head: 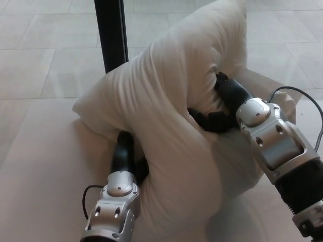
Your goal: The robot uses its left hand to press on the left side of the pillow kept in the middle of the desk and uses its right hand to lift up and the right side of the pillow and turn it over
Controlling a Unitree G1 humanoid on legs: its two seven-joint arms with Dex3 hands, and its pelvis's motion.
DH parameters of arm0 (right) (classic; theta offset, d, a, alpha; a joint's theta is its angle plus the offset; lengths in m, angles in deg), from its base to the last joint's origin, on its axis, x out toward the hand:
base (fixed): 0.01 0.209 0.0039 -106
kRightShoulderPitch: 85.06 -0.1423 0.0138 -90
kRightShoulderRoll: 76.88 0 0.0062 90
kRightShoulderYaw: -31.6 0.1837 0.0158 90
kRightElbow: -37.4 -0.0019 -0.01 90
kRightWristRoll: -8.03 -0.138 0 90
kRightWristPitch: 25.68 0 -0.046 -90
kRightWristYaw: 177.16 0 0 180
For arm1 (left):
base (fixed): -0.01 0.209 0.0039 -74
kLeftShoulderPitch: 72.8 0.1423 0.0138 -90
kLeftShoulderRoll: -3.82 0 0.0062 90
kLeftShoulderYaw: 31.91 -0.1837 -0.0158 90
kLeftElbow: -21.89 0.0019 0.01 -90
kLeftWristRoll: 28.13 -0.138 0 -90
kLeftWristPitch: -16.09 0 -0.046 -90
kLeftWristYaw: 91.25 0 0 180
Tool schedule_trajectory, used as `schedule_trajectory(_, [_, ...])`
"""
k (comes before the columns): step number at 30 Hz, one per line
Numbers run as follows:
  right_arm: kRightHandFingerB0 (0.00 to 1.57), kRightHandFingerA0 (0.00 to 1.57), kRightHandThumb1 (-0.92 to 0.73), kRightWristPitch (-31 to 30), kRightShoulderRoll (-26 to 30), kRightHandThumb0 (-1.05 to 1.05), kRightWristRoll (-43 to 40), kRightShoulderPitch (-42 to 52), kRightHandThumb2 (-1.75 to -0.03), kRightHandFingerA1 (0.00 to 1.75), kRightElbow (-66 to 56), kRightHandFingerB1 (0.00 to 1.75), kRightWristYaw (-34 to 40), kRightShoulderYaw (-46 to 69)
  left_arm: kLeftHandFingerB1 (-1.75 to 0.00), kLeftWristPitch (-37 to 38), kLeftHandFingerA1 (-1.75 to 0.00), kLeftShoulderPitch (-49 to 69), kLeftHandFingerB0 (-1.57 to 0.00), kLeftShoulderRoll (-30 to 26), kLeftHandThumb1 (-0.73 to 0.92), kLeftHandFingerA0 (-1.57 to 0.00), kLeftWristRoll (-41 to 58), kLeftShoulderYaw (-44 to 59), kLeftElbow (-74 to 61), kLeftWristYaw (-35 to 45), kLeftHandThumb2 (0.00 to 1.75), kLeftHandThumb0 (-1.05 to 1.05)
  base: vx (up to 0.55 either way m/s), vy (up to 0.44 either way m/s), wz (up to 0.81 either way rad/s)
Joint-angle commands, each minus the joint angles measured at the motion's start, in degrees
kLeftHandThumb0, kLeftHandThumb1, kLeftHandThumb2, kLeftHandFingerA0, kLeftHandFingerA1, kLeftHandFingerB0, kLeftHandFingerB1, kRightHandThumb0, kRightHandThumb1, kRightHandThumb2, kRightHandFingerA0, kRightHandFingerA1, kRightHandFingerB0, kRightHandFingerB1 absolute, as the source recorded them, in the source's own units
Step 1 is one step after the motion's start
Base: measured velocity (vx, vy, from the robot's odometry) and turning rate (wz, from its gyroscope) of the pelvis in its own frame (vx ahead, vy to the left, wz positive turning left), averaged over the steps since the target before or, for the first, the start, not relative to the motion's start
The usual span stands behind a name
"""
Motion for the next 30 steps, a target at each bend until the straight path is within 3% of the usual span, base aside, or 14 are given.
schedule_trajectory(1, [0.21,0.05,-0.33,0.1,-21.7,-0.61,-14.0,11.2,-0.74,0.61,4.0,0.55,-9.6,0.9,-0.25,-5.0,-0.77,4.2,-0.02,18.6,0.41,-0.45,6.4,-8.6,9.0,12.6,0.81,-0.63,0.00,0.000,0.00])
schedule_trajectory(4, [0.19,0.01,-0.37,1.3,-21.6,-0.67,-15.1,9.4,-0.75,0.54,2.8,0.53,-7.2,6.4,-0.22,-4.5,-0.73,1.4,-0.04,15.7,0.44,-0.33,4.6,-9.7,9.5,14.0,0.85,-0.68,0.00,0.000,0.00])
schedule_trajectory(5, [0.17,0.02,-0.38,0.3,-20.9,-0.67,-15.3,7.6,-0.75,0.50,2.2,0.50,-6.6,8.4,-0.25,-3.1,-0.73,1.4,-0.05,14.6,0.56,-0.30,4.3,-9.9,8.4,14.4,0.59,-0.63,0.00,0.000,0.00])
schedule_trajectory(8, [0.16,0.05,-0.35,-2.0,-18.8,-0.60,-16.6,4.7,-0.71,0.56,0.9,0.44,-4.9,15.7,-0.43,-4.1,-0.65,3.3,-0.05,12.7,0.40,-0.37,6.4,-8.2,3.1,13.2,0.78,-0.63,0.00,0.000,0.00])
schedule_trajectory(11, [0.18,0.10,-0.36,-4.1,-18.0,-0.53,-18.0,3.5,-0.69,0.60,-1.0,0.42,-4.0,21.4,-0.29,-5.3,-0.60,0.9,-0.05,5.1,0.53,-0.23,-3.9,-18.2,-0.3,13.3,0.89,-0.68,0.00,0.000,0.00])
schedule_trajectory(12, [0.18,0.08,-0.37,-3.7,-16.8,-0.54,-19.1,3.2,-0.72,0.57,-2.5,0.45,-4.7,23.7,-0.27,-5.2,-0.56,0.5,-0.05,3.3,0.73,-0.23,-4.4,-17.9,-1.4,12.6,0.61,-0.64,0.00,0.000,0.00])
schedule_trajectory(14, [0.19,0.06,-0.39,-3.1,-15.0,-0.58,-20.3,4.0,-0.74,0.58,-6.3,0.47,-6.7,25.8,-0.37,-8.9,-0.69,0.1,-0.30,2.0,0.84,-0.45,-1.9,-14.8,-2.9,11.7,0.65,-0.55,0.00,0.000,0.00])
schedule_trajectory(15, [0.16,0.04,-0.39,-2.7,-14.1,-0.61,-22.0,5.2,-0.75,0.58,-9.6,0.45,-7.9,27.9,-0.22,-9.2,-0.61,2.0,-0.07,1.1,0.78,-0.24,1.6,-12.3,-6.0,13.1,0.65,-0.56,0.00,0.000,0.00])
schedule_trajectory(20, [0.20,0.09,-0.55,-3.3,-8.9,-0.68,-26.1,7.4,-0.57,0.59,-17.8,0.34,-13.0,32.9,-0.25,-11.9,-0.64,6.1,-0.06,-2.8,0.58,-0.34,10.8,-5.8,-14.6,17.5,0.59,-0.61,0.00,0.000,0.00])
schedule_trajectory(21, [0.15,0.06,-0.45,-5.2,-6.2,-0.72,-27.7,7.7,-0.81,0.56,-20.0,0.43,-14.5,35.5,-0.26,-14.1,-0.65,7.1,-0.05,-5.1,0.45,-0.31,12.6,-4.1,-17.6,18.3,0.83,-0.65,0.00,0.000,0.00])
schedule_trajectory(24, [0.12,0.04,-0.67,-8.3,2.2,-0.66,-31.6,9.9,-0.63,0.42,-22.6,0.25,-17.6,44.9,-0.37,-16.1,-0.70,10.6,-0.14,-11.9,0.59,-0.41,18.1,3.2,-23.7,20.9,0.58,-0.61,0.00,0.000,0.00])
schedule_trajectory(27, [0.04,0.03,-0.54,-8.6,10.7,-0.74,-32.1,13.4,-0.94,0.38,-21.3,0.28,-21.9,50.5,-0.43,-17.7,-0.60,15.3,-0.08,-19.9,0.48,-0.25,21.3,8.3,-28.5,25.0,0.82,-0.65,0.00,0.000,0.00])
schedule_trajectory(28, [0.14,0.05,-0.68,-10.6,11.7,-0.70,-32.1,13.7,-0.62,0.35,-21.3,0.24,-19.8,53.1,-0.42,-17.8,-0.60,16.3,-0.07,-22.8,0.49,-0.26,22.0,9.6,-29.0,27.0,0.82,-0.64,0.00,0.000,0.00])
schedule_trajectory(30, [0.14,0.05,-0.68,-12.9,12.4,-0.70,-32.6,13.5,-0.62,0.35,-21.3,0.24,-18.4,55.4,-0.42,-18.2,-0.60,16.9,-0.07,-24.4,0.49,-0.26,22.6,10.5,-29.4,27.8,0.82,-0.64,0.00,0.000,0.00])
